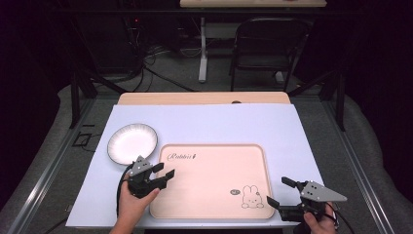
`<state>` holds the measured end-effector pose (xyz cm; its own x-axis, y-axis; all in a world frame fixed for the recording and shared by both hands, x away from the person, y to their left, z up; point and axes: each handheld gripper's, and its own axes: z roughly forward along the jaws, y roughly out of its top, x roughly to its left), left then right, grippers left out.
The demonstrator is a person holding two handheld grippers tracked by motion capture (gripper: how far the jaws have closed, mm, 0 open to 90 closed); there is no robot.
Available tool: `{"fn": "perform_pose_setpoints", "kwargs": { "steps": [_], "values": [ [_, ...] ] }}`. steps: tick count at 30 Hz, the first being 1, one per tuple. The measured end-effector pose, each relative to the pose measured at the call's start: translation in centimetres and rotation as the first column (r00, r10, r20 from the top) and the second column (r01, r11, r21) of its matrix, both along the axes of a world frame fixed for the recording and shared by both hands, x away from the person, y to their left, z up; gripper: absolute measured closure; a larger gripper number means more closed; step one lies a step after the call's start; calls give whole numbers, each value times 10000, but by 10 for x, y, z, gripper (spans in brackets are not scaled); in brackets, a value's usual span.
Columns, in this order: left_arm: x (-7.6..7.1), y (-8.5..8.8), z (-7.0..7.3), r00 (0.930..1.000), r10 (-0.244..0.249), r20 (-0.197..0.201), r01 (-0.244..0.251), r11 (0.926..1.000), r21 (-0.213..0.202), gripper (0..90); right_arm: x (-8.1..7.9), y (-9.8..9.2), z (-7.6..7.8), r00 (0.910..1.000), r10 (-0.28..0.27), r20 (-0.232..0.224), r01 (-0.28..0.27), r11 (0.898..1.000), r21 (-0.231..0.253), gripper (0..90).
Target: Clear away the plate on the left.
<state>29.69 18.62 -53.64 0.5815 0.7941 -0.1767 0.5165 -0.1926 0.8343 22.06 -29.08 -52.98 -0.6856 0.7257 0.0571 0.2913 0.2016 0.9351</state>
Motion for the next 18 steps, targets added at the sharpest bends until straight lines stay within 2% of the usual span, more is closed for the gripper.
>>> {"fn": "perform_pose_setpoints", "kwargs": {
  "steps": [14,16,18],
  "values": [
    [3,9,1,9969,512,-604,-536,9978,-382,429,0,0,0,10000,29,-25,-29,10000,-3,148],
    [4,12,0,9926,701,-994,-754,9959,-500,411,0,0,0,10000,35,-20,-35,10000,-6,148],
    [4,14,-1,9902,811,-1135,-877,9947,-544,406,0,0,0,10000,14,-32,-14,10000,9,148]
  ]
}}
